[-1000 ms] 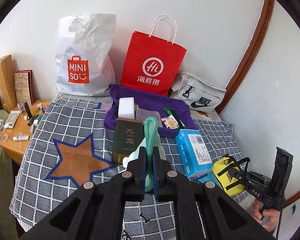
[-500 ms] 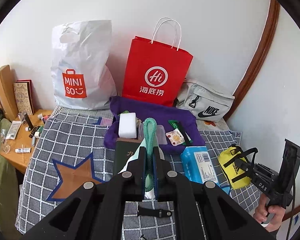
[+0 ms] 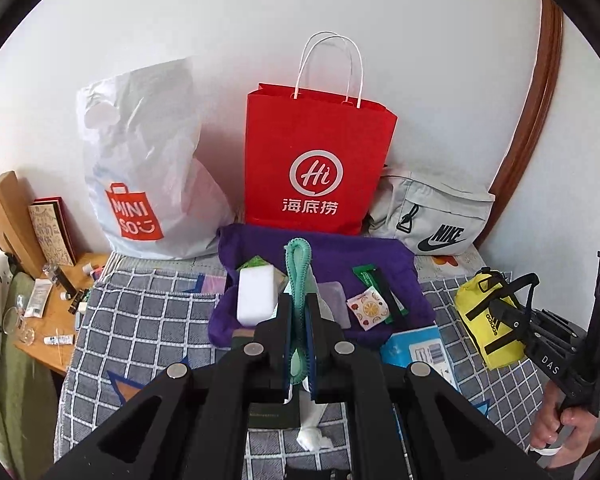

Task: Organize soft objects
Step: 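Carry the mint-green cloth and yellow pouch over the purple towel with both tools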

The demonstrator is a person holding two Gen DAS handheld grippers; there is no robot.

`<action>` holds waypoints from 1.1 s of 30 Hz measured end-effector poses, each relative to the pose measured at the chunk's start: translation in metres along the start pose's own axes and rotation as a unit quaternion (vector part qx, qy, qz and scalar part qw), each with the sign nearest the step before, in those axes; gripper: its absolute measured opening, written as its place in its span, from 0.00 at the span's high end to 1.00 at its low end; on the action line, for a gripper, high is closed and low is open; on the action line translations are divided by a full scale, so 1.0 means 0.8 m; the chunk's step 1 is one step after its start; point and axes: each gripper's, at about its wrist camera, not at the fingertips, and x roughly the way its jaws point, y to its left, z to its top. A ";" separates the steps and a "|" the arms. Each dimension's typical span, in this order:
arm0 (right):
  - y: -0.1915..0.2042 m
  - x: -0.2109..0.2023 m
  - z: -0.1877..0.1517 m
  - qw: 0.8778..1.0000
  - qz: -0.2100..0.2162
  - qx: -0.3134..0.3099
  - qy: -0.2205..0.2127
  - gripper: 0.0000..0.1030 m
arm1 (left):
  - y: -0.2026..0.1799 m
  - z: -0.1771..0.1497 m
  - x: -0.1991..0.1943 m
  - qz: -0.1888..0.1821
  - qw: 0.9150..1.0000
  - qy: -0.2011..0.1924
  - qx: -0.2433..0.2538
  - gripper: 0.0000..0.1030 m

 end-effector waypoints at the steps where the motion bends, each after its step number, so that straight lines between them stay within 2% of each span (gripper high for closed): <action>1: 0.000 0.004 0.006 1.000 0.001 0.000 -0.002 0.88 | -0.001 0.004 0.005 -0.003 1.000 0.001 -0.001 0.94; 11: -0.001 0.043 0.043 1.000 0.009 -0.002 -0.010 0.88 | -0.002 0.044 0.042 -0.017 1.000 -0.005 -0.003 0.94; 18: -0.006 0.090 0.052 1.000 0.019 0.005 0.006 0.88 | -0.003 0.066 0.078 -0.028 1.000 0.004 -0.006 0.94; 24: -0.016 0.125 0.063 1.000 0.013 0.007 0.017 0.88 | -0.020 0.087 0.110 -0.045 0.999 0.017 0.007 0.94; 28: -0.027 0.144 0.072 1.000 -0.001 0.007 0.016 0.88 | -0.030 0.090 0.135 -0.078 0.996 0.033 0.002 0.94; 33: -0.036 0.167 0.072 1.000 0.001 0.012 0.026 0.88 | -0.031 0.081 0.185 -0.073 0.995 0.061 -0.006 0.94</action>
